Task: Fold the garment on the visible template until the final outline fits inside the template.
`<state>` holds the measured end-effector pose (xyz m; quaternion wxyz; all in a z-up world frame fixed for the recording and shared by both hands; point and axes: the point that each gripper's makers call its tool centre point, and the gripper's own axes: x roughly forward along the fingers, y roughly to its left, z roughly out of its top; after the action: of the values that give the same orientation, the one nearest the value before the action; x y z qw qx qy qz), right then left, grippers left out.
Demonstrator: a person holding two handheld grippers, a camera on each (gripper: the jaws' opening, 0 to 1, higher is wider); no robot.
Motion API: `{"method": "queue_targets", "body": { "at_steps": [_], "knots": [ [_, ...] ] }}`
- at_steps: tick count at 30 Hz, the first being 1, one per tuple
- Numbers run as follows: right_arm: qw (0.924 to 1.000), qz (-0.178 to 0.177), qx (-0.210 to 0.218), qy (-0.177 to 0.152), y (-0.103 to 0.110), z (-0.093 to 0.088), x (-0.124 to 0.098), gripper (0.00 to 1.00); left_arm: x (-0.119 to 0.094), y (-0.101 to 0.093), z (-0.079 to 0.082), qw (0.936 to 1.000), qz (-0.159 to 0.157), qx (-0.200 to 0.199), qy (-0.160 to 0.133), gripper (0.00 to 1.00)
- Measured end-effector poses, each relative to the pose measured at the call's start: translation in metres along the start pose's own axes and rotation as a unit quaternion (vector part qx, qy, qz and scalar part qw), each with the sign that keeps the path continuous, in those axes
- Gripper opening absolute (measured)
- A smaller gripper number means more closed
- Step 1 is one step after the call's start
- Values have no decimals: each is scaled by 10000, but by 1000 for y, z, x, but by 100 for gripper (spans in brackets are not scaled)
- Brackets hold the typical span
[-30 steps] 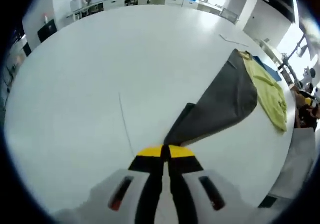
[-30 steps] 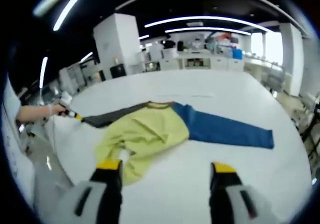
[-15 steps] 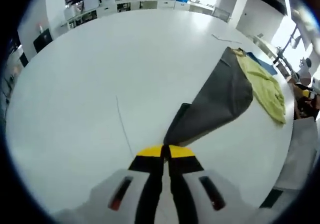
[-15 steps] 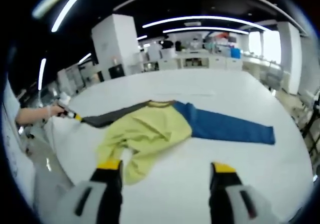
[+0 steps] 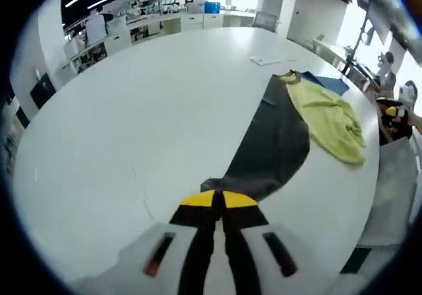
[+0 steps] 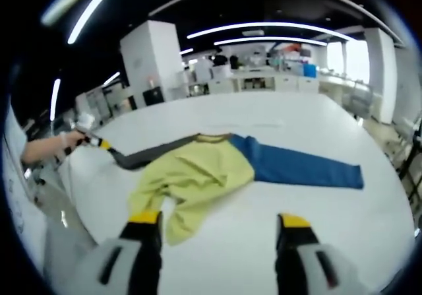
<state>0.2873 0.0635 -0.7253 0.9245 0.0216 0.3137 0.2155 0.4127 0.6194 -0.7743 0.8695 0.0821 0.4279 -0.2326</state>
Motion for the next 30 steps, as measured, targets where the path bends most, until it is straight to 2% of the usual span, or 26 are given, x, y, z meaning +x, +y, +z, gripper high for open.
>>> {"method": "queue_targets", "body": {
  "at_steps": [1, 4, 8, 9, 10, 16, 21, 23, 26, 30],
  "knots": [
    [10000, -2, 15, 5, 0, -1, 0, 69, 4, -9, 7, 9999, -67, 148, -1, 0],
    [10000, -17, 52, -9, -1, -3, -2, 69, 17, -23, 21, 9994, -222, 266, 1, 0],
    [9999, -53, 84, -20, -5, -6, -4, 69, 40, -28, 40, 9981, -401, 456, 46, 0],
    [9999, -70, 97, -31, -6, -6, -5, 69, 46, -46, 47, 9977, -440, 514, 46, 0],
    [9999, -78, 115, -29, -7, -6, -6, 69, 48, -49, 49, 9973, -473, 561, 48, 0],
    [9996, -161, 204, -53, -14, -10, -11, 69, 63, -64, 48, 9958, -613, 664, 166, 0],
    [9995, -197, 242, -33, -16, -14, -13, 69, 61, -72, 45, 9950, -659, 718, 198, 2],
    [9995, -212, 249, -38, -16, -14, -14, 69, 57, -73, 44, 9953, -627, 711, 169, 6],
    [9995, -205, 255, -39, -14, -14, -13, 69, 51, -63, 44, 9966, -524, 632, 97, 16],
    [9996, -165, 244, -37, -10, -15, -9, 69, 40, -48, 35, 9978, -467, 462, 51, 19]
  ]
}}
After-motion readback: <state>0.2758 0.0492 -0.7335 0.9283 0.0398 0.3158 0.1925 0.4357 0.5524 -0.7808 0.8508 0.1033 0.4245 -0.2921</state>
